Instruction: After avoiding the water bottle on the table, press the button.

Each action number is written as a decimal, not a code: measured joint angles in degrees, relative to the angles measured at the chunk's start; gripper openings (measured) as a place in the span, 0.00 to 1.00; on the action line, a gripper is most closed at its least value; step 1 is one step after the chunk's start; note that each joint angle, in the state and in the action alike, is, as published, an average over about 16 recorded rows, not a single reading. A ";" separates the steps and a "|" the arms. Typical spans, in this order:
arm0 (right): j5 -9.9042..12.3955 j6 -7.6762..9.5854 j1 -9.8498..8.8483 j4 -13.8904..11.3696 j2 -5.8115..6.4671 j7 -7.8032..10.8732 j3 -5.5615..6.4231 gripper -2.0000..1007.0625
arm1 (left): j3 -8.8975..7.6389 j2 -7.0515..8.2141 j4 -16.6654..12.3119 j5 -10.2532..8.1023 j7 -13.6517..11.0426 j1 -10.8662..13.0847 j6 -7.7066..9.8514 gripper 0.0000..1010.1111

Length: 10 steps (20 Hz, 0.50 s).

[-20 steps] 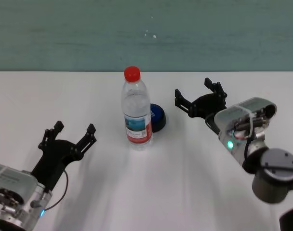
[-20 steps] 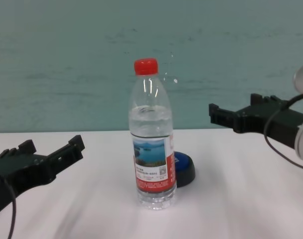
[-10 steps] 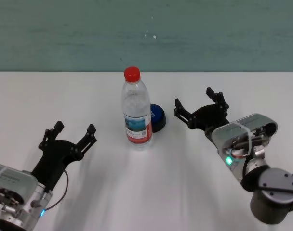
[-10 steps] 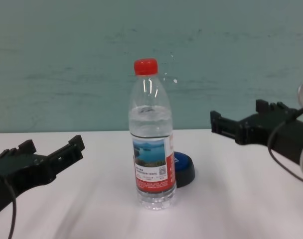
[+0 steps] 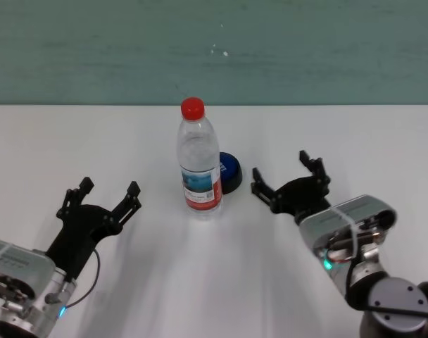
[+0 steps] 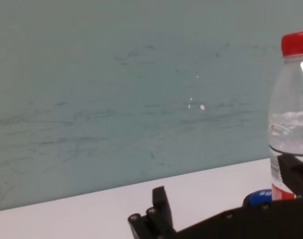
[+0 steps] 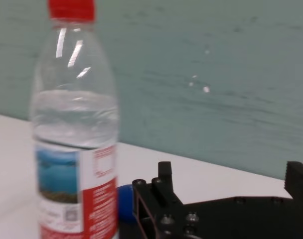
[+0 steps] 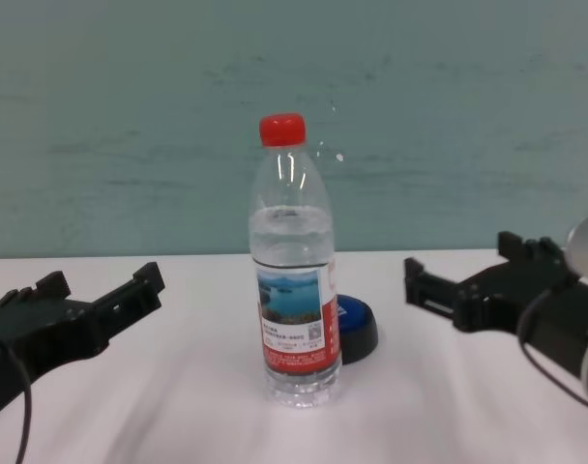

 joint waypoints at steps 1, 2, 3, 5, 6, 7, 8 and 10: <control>-0.33 -0.11 -0.39 -0.16 -0.16 -0.03 -0.08 1.00 | 0.00 0.00 0.00 0.00 0.00 0.00 0.00 1.00; -0.62 -0.21 -0.72 -0.29 -0.31 -0.03 -0.15 1.00 | 0.00 0.00 0.00 0.00 0.00 0.00 0.00 1.00; -0.88 -0.32 -1.06 -0.42 -0.47 -0.01 -0.21 1.00 | 0.00 0.00 0.00 0.00 0.00 0.00 0.00 1.00; -1.33 -0.53 -1.64 -0.62 -0.75 0.09 -0.33 1.00 | 0.00 0.00 0.00 0.00 0.00 0.00 0.00 1.00; -1.50 -0.63 -1.87 -0.68 -0.87 0.16 -0.38 1.00 | 0.00 0.00 0.00 0.00 0.00 0.00 0.00 1.00; -1.65 -0.72 -2.07 -0.74 -0.99 0.24 -0.43 1.00 | 0.00 0.00 0.00 0.00 0.00 0.00 0.00 1.00; -1.77 -0.82 -2.25 -0.78 -1.10 0.31 -0.48 1.00 | 0.00 0.00 0.00 0.00 0.00 0.00 0.00 1.00; -1.94 -1.01 -2.56 -0.83 -1.32 0.44 -0.52 1.00 | 0.00 0.00 0.00 0.00 0.00 0.00 0.00 1.00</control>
